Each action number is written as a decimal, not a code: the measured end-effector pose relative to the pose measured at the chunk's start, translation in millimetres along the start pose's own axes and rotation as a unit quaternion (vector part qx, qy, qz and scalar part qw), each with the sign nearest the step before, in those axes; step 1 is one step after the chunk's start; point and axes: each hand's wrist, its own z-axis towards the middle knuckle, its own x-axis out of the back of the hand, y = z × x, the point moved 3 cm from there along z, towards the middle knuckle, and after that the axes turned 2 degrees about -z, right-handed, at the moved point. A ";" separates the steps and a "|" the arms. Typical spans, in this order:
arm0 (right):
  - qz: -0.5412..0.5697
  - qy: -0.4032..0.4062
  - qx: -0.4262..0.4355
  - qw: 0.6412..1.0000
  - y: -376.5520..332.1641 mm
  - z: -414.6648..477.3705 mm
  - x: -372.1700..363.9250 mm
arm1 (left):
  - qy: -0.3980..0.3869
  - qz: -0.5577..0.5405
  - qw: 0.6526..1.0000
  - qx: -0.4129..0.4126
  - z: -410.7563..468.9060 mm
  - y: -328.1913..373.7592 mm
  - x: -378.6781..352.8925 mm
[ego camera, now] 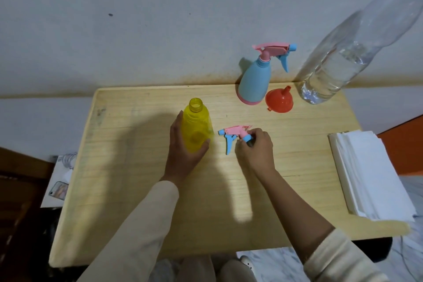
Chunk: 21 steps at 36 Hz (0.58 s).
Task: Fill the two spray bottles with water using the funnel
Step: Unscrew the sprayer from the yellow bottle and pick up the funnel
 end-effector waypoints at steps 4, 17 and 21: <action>-0.002 -0.018 0.006 1.000 -0.8 0.0 2.0 | 0.058 0.015 0.998 0.019 -1.0 11.8 6.3; 0.054 0.055 0.043 0.996 -0.8 18.2 30.0 | 0.077 -0.001 0.996 0.032 2.5 17.9 8.6; 0.076 0.157 0.039 0.984 3.9 57.8 55.4 | 0.076 0.005 0.996 0.036 2.2 13.6 7.0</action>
